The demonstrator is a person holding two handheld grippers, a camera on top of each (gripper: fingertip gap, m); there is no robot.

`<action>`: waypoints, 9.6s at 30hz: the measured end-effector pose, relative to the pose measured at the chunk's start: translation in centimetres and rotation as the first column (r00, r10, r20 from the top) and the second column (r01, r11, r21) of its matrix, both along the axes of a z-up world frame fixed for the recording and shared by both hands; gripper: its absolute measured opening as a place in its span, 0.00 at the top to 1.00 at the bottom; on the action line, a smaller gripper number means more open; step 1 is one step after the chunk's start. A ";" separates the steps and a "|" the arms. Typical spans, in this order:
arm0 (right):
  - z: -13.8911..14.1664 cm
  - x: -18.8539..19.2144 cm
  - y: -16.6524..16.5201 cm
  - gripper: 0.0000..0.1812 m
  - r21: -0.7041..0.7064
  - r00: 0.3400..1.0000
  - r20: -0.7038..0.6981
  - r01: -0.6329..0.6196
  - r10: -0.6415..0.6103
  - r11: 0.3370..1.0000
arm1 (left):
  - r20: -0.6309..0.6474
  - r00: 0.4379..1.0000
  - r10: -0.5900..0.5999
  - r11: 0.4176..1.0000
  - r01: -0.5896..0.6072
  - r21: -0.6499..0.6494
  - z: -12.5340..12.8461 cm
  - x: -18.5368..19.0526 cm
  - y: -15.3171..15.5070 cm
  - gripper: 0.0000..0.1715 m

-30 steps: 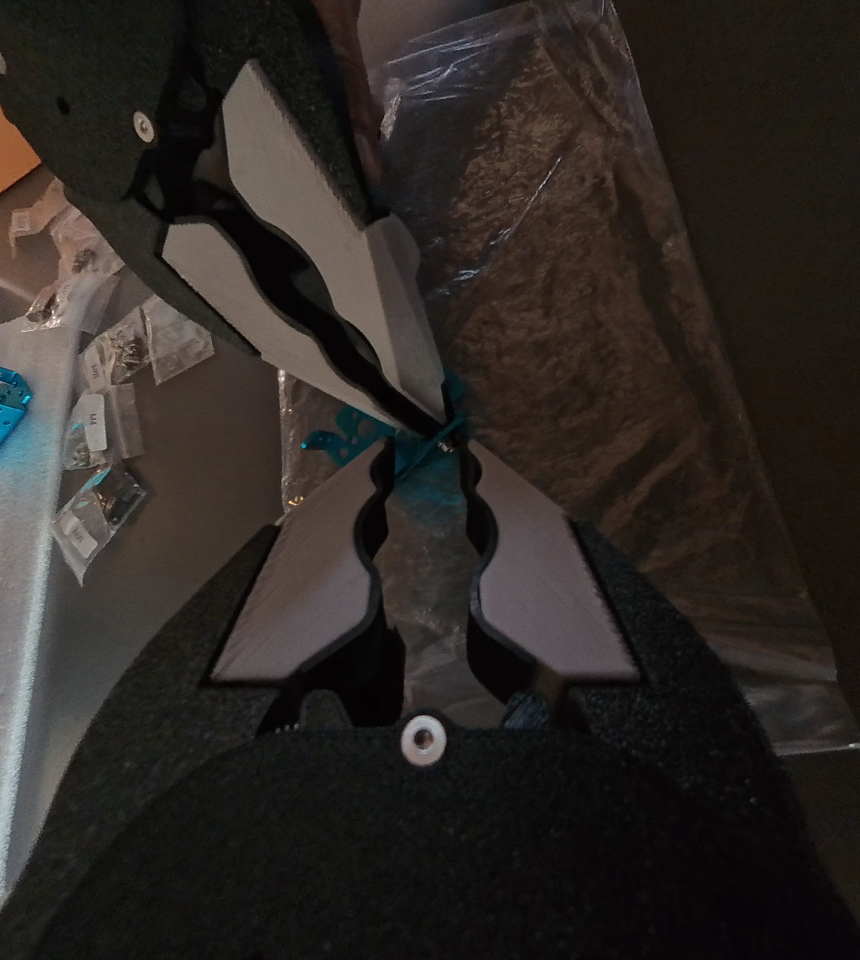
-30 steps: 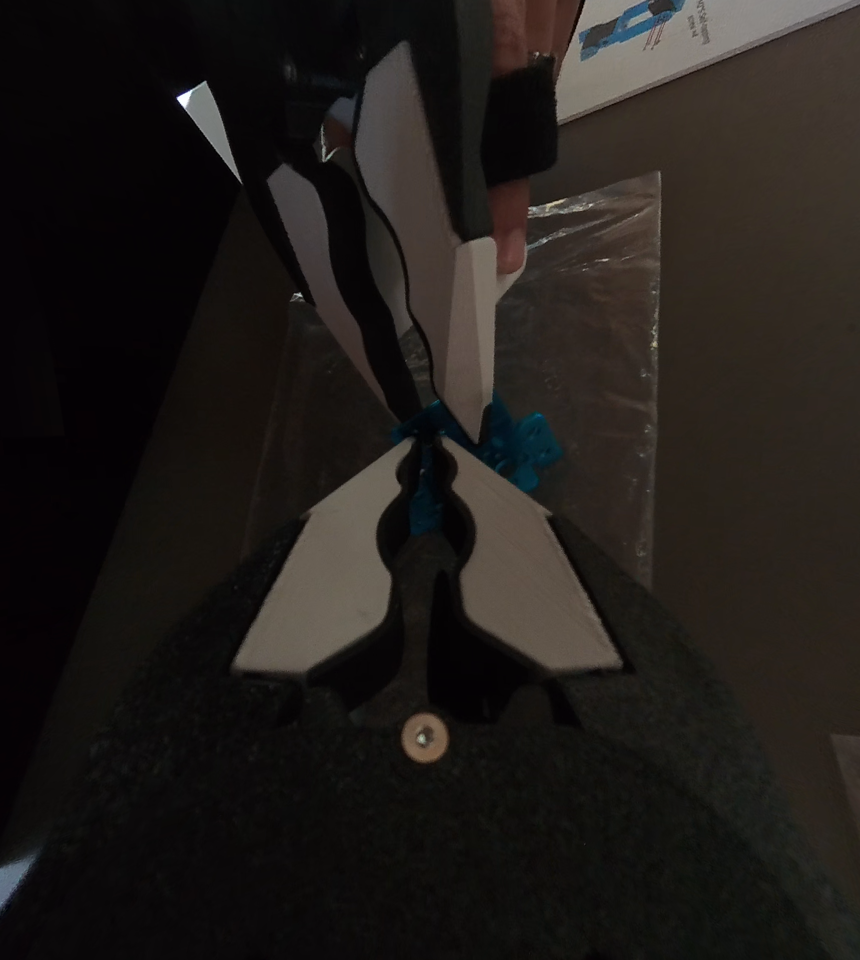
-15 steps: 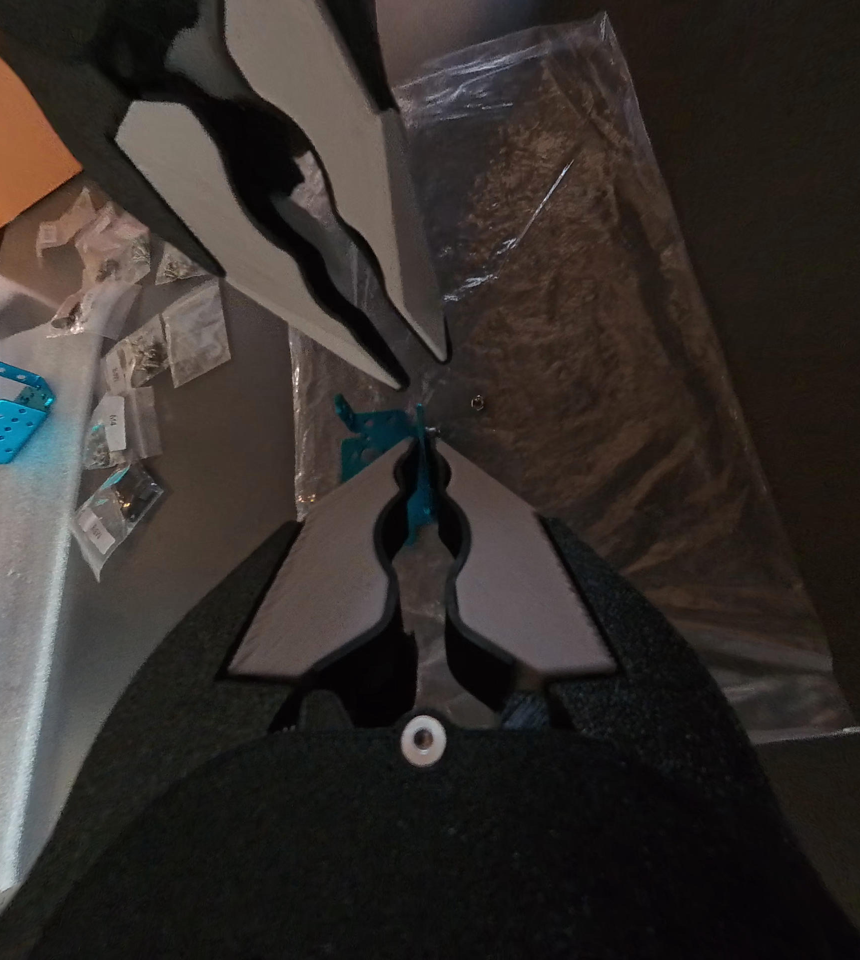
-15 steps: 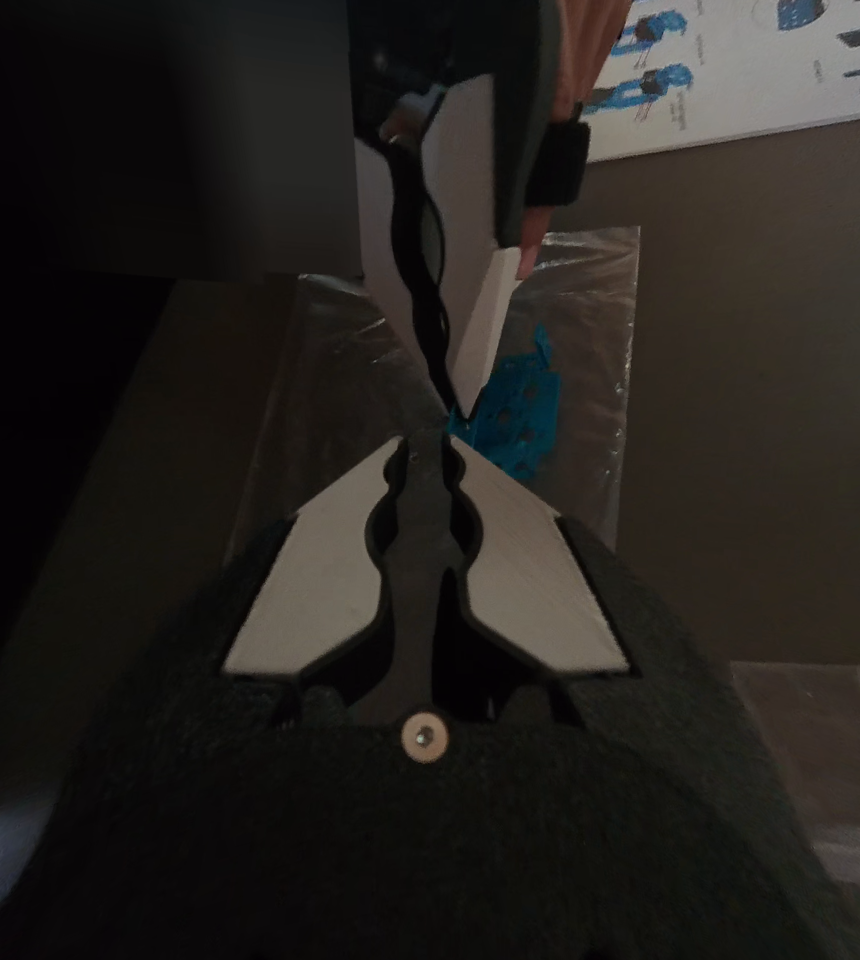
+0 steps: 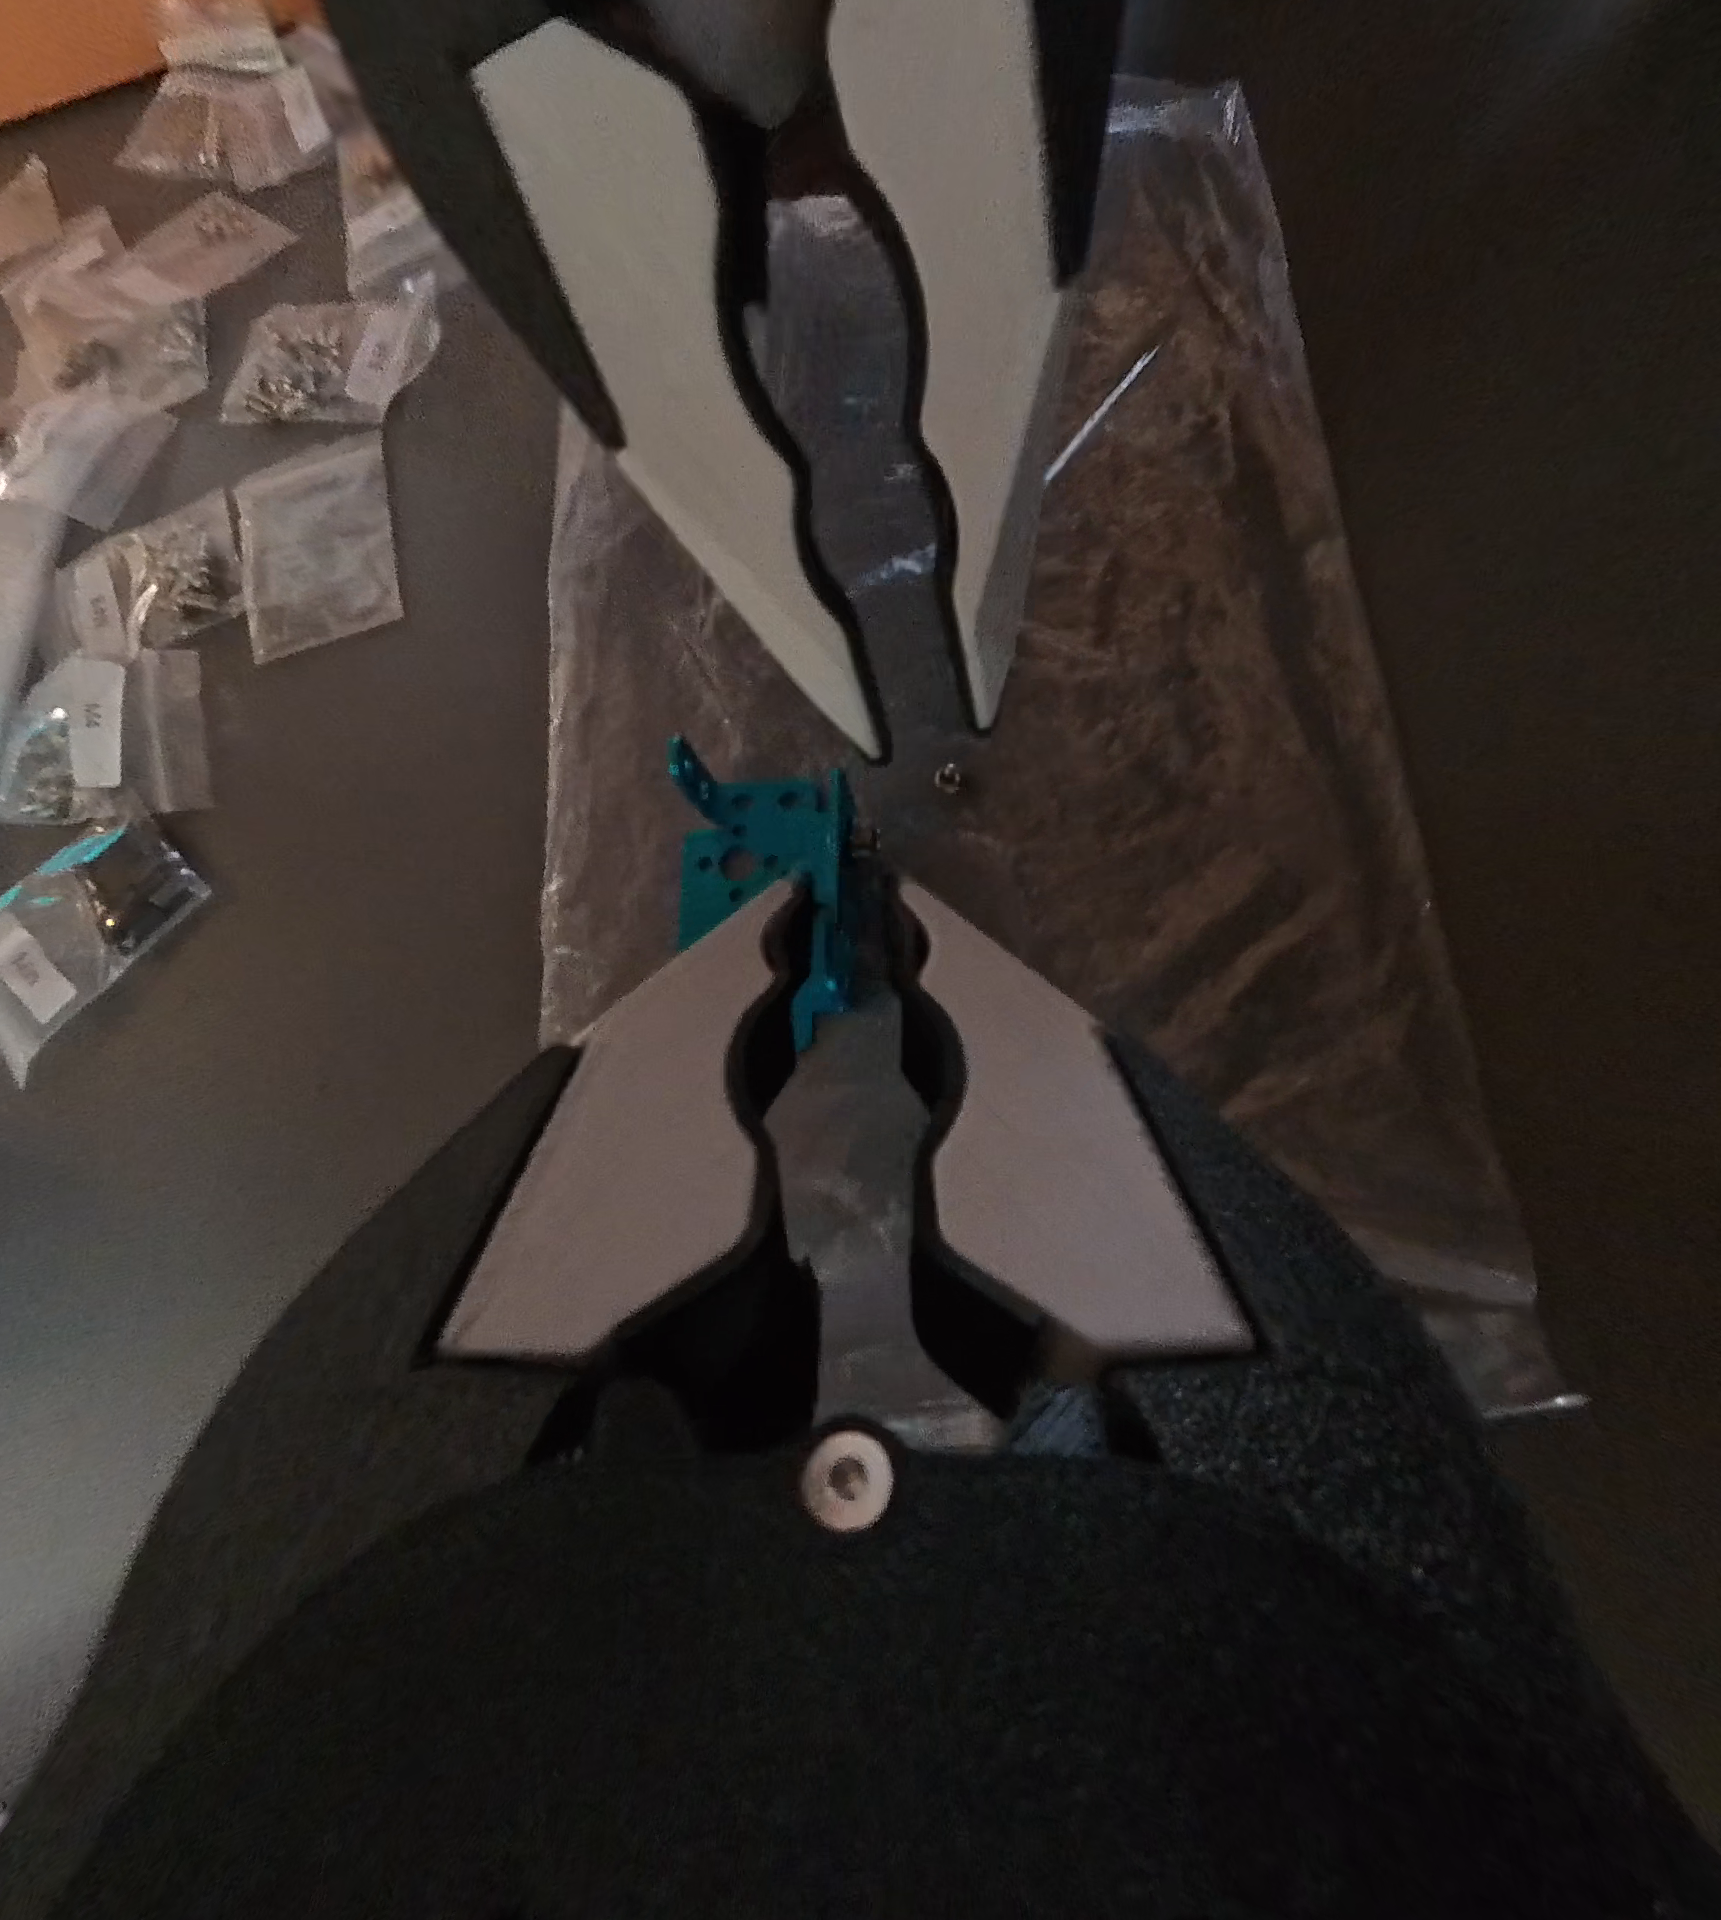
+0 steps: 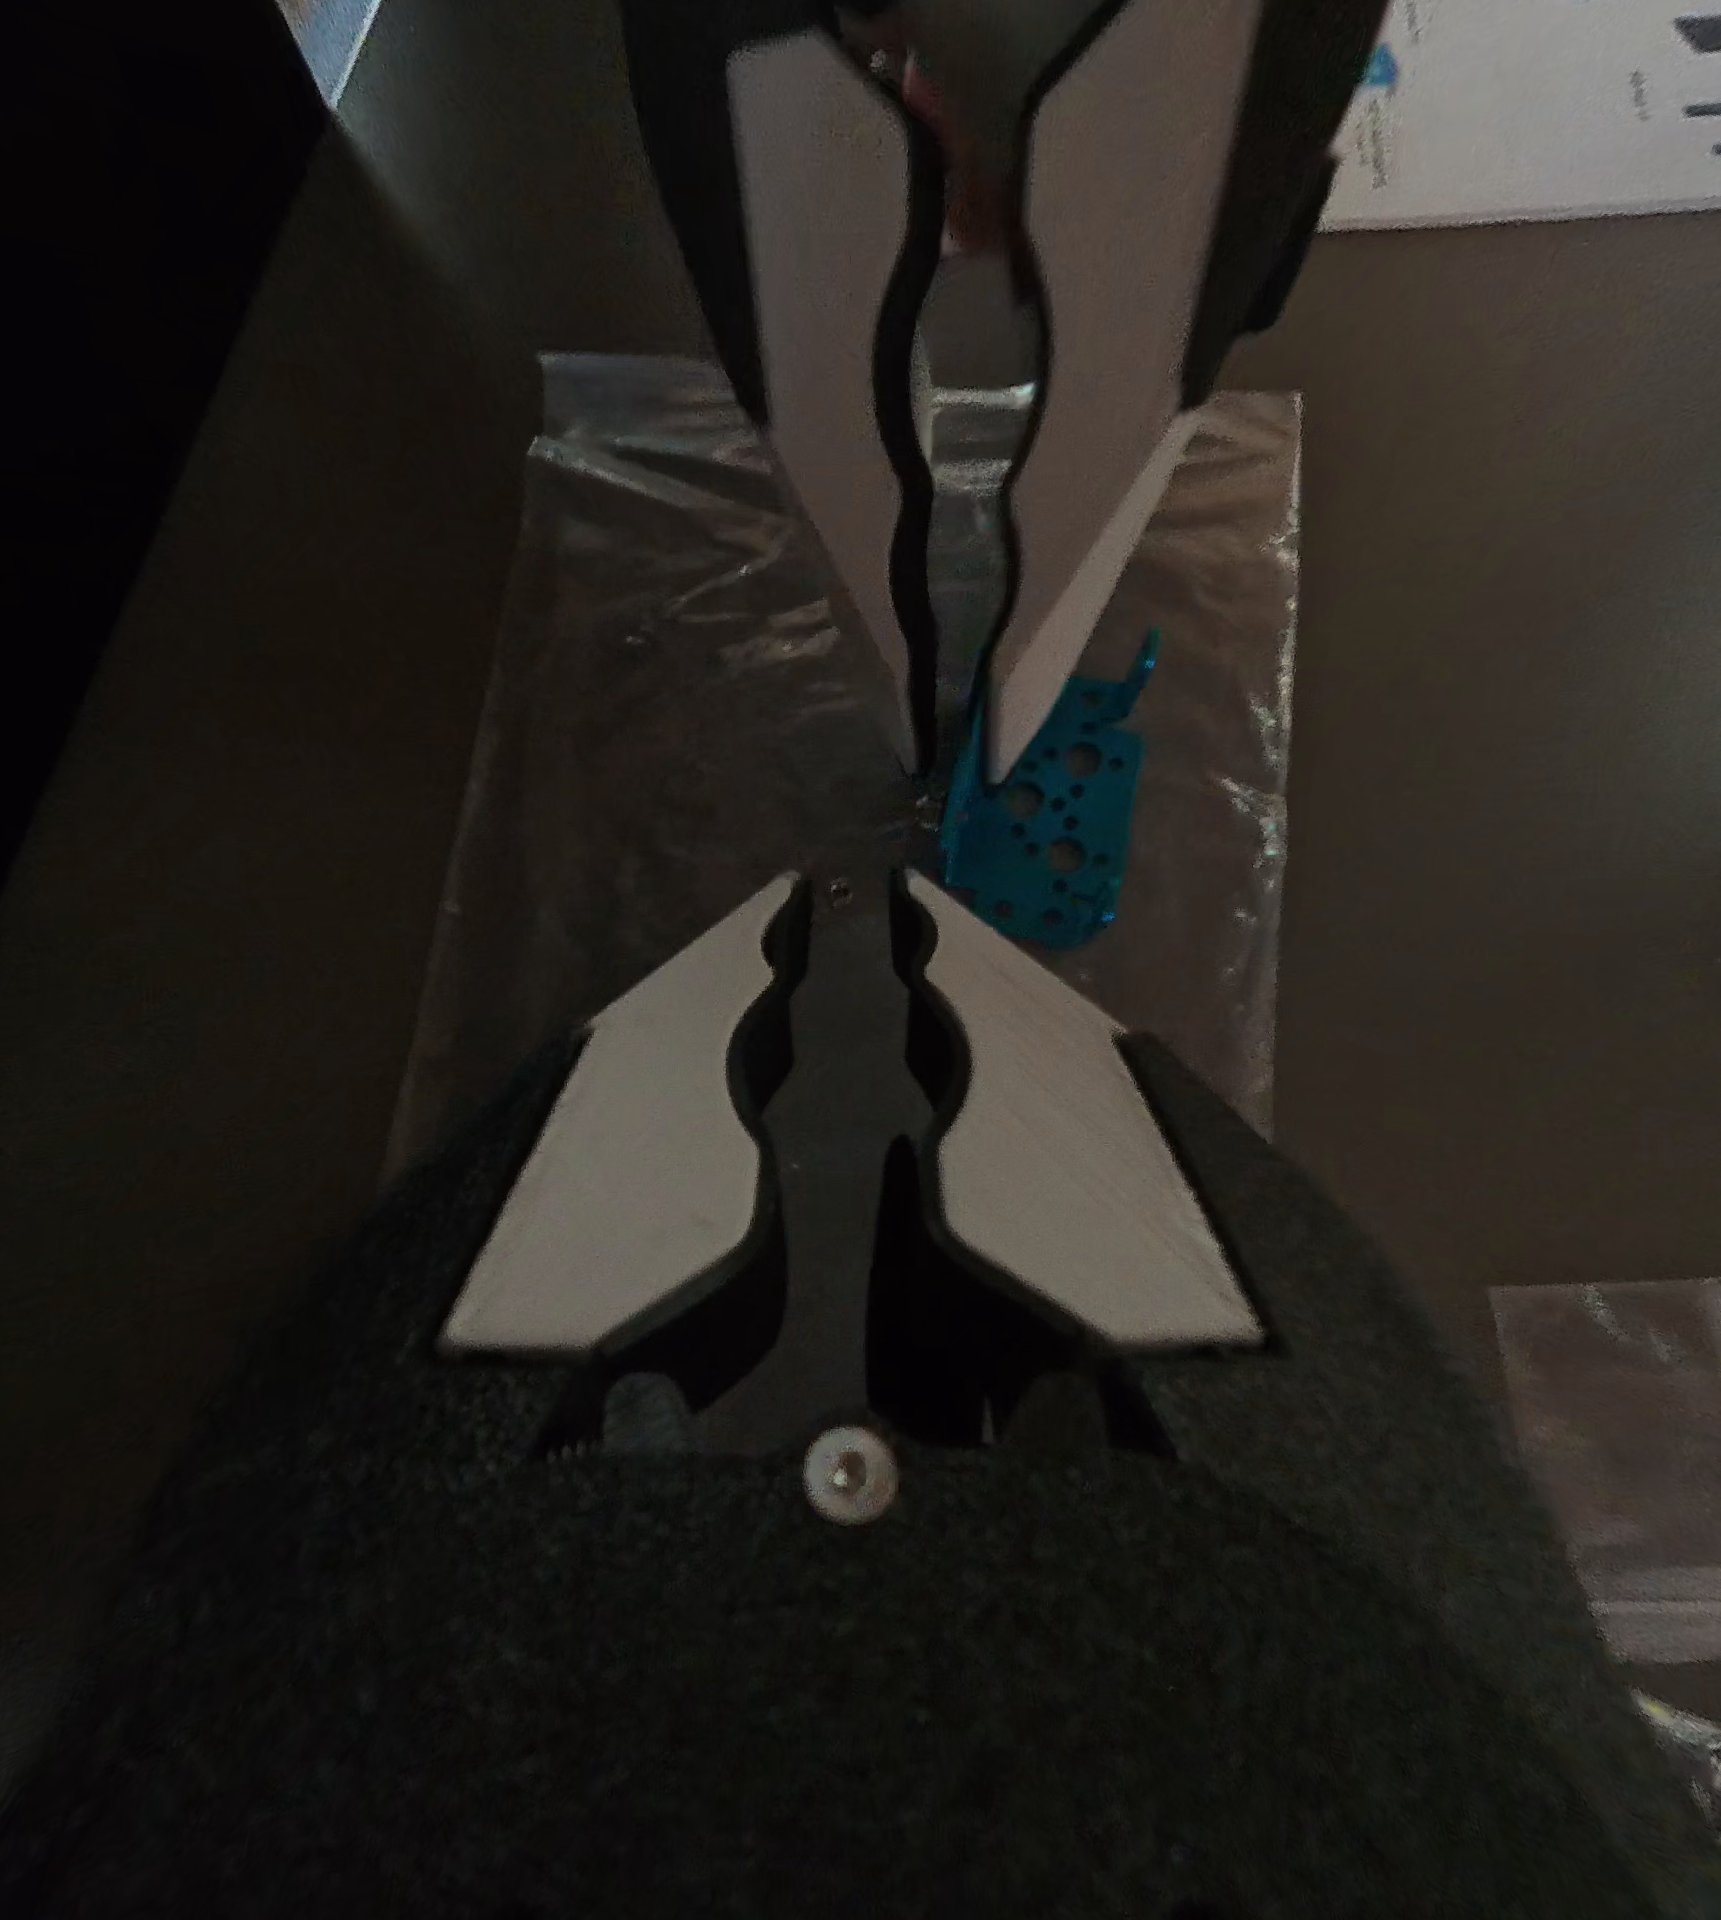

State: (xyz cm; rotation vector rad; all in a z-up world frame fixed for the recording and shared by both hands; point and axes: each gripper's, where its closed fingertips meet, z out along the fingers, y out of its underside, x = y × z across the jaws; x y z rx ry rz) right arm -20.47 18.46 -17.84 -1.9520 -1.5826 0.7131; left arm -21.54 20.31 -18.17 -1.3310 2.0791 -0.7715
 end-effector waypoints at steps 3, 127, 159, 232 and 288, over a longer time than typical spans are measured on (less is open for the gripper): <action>-0.6 -0.1 -0.4 0.93 0.012 1.000 0.009 0.005 -0.005 1.000 | -0.007 1.000 0.006 0.999 -0.007 -0.039 0.3 -0.4 -0.1 0.87; -0.4 -4.4 2.2 0.97 -0.044 0.996 -0.081 -0.035 0.032 0.998 | -0.118 0.992 0.049 0.999 -0.050 -0.009 -0.7 -4.5 1.4 0.64; 0.3 -3.8 1.7 0.98 -0.033 0.994 -0.105 -0.044 0.040 0.998 | -0.052 0.993 0.110 0.981 -0.117 -0.157 0.1 -2.9 0.3 0.58; -1.7 13.1 -4.5 0.96 -0.068 0.782 0.623 0.063 -0.006 0.996 | -0.029 0.998 0.049 0.998 -0.050 -0.032 -0.5 5.1 -3.2 0.73; -0.1 2.9 -2.2 1.00 -0.058 0.987 0.018 -0.161 0.163 0.985 | -0.010 1.000 -0.018 0.994 0.017 -0.111 0.2 3.5 -4.4 1.00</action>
